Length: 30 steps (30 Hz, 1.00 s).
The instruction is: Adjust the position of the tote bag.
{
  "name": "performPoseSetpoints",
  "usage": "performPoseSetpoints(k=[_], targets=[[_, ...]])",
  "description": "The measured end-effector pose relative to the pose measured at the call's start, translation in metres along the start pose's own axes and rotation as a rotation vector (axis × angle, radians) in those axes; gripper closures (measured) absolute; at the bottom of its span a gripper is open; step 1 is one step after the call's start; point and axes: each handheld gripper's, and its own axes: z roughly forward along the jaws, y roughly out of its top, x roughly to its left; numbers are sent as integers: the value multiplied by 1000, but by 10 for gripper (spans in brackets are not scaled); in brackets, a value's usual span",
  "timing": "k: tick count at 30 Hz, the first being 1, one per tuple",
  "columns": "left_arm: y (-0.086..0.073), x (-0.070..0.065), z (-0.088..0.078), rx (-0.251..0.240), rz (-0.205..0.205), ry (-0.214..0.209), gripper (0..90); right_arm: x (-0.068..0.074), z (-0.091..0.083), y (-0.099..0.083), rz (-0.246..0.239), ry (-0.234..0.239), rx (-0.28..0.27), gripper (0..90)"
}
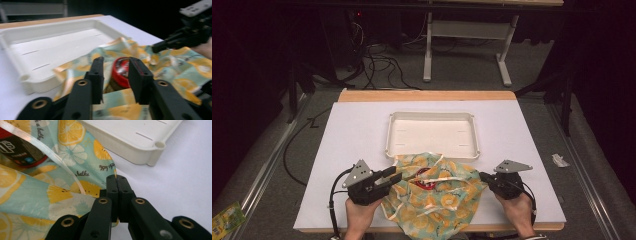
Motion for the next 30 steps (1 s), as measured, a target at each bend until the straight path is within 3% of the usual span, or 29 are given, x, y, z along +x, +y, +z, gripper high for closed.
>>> performPoseSetpoints(k=[2,7,13,18,23,30], targets=[[-4,7,2,15,-35,50,552,-3,3,-2,3,-10,12,900],[-11,16,6,54,-72,98,493,-5,7,-3,6,-21,27,900],[-20,25,14,92,-122,101,480,-8,14,-4,2,-34,52,900],[-24,29,20,128,-120,70,607,-10,20,-6,2,-45,71,900],[-25,29,22,135,-104,33,848,-10,22,-7,4,-43,71,878],[-25,27,21,125,-93,12,893,-3,8,-1,-10,-46,24,788]])
